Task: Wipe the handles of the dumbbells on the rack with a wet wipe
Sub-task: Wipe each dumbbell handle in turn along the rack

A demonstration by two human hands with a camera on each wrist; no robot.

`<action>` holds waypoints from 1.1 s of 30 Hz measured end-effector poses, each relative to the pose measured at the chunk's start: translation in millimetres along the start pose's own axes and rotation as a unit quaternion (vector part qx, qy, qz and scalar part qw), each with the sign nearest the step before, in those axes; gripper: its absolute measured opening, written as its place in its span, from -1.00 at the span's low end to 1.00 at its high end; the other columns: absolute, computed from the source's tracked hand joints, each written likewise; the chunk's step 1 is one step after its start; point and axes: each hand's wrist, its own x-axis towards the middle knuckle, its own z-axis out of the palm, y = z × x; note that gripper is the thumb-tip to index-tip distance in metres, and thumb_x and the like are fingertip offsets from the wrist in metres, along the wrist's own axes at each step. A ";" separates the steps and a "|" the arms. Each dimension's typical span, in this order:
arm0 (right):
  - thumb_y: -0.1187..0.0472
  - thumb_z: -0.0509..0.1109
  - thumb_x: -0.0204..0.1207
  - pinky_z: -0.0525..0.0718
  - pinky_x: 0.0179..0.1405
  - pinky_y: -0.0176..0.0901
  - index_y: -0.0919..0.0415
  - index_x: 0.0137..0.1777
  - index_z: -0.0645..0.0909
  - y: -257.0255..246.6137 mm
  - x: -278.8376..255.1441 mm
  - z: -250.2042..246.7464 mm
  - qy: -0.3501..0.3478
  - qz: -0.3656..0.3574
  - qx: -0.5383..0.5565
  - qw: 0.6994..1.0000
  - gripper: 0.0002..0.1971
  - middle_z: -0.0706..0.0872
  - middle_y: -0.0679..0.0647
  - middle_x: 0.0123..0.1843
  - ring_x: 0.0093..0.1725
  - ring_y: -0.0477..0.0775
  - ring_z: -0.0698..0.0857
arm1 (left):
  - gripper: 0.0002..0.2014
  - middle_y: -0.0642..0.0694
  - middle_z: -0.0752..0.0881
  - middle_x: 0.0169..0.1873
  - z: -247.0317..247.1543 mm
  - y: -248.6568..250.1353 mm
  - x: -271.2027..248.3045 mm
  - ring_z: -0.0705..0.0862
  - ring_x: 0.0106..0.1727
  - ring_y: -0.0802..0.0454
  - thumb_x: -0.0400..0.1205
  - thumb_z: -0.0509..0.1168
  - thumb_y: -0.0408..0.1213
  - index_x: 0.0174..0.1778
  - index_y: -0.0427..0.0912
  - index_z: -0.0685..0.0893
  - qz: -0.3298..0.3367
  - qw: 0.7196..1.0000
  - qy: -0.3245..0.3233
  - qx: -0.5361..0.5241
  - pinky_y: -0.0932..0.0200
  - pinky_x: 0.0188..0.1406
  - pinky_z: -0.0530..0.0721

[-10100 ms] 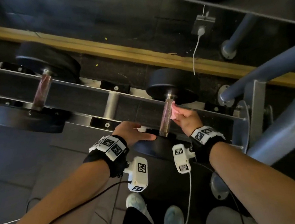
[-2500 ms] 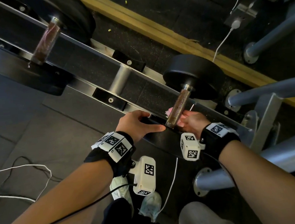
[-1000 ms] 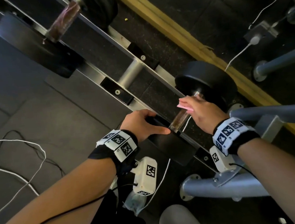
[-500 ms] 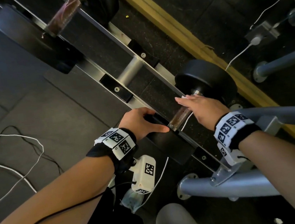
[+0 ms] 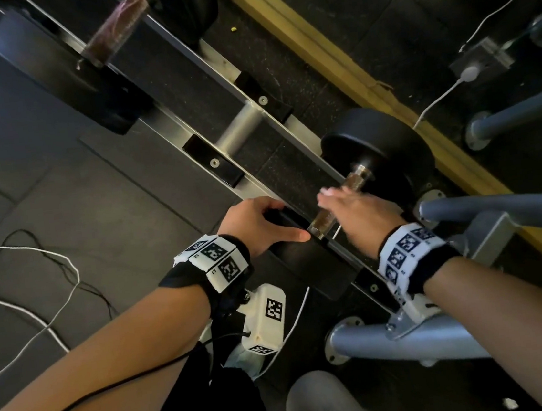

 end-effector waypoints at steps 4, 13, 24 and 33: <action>0.45 0.31 0.53 0.51 0.50 0.15 -0.09 0.60 0.30 -17.3 -9.9 4.5 -0.071 0.033 0.141 0.987 -0.31 0.47 0.05 0.58 0.54 0.12 0.49 | -0.33 0.22 0.59 -0.02 2.7 1.9 -10.3 0.54 0.02 0.23 0.42 0.57 0.09 0.47 0.19 0.53 0.008 1.000 -0.008 0.010 0.42 -0.16 0.43; 0.25 0.19 0.70 0.44 -0.01 -0.30 0.00 0.27 0.64 -41.0 -39.5 -86.6 0.081 0.151 0.422 0.890 -0.72 0.63 -0.03 0.11 0.08 -0.05 0.59 | -0.48 0.08 0.65 0.39 -73.7 24.2 -69.2 0.60 0.42 0.05 0.63 0.39 0.03 0.53 0.07 0.52 0.000 0.992 -0.022 0.123 0.22 0.35 0.48; 0.25 0.41 0.60 0.78 0.15 0.09 0.05 0.01 0.74 -135.5 17.8 -217.5 0.133 0.103 0.624 0.764 -0.89 0.78 0.00 0.07 0.12 0.04 0.75 | -0.65 0.03 0.77 0.20 -265.6 45.7 -81.0 0.68 0.29 0.01 0.65 0.38 -0.10 0.36 -0.02 0.67 0.000 0.993 0.099 0.067 0.09 0.43 0.54; 0.13 0.56 0.49 0.64 -0.12 -0.50 -0.07 0.11 0.70 -202.1 136.2 -266.9 0.075 0.098 0.651 0.749 -0.78 0.82 -0.21 -0.07 -0.02 -0.25 0.76 | -0.75 0.16 0.67 -0.04 -391.5 16.4 -27.9 0.64 0.12 0.13 0.66 0.37 -0.15 0.26 0.05 0.70 0.008 0.988 0.141 0.056 0.31 0.13 0.46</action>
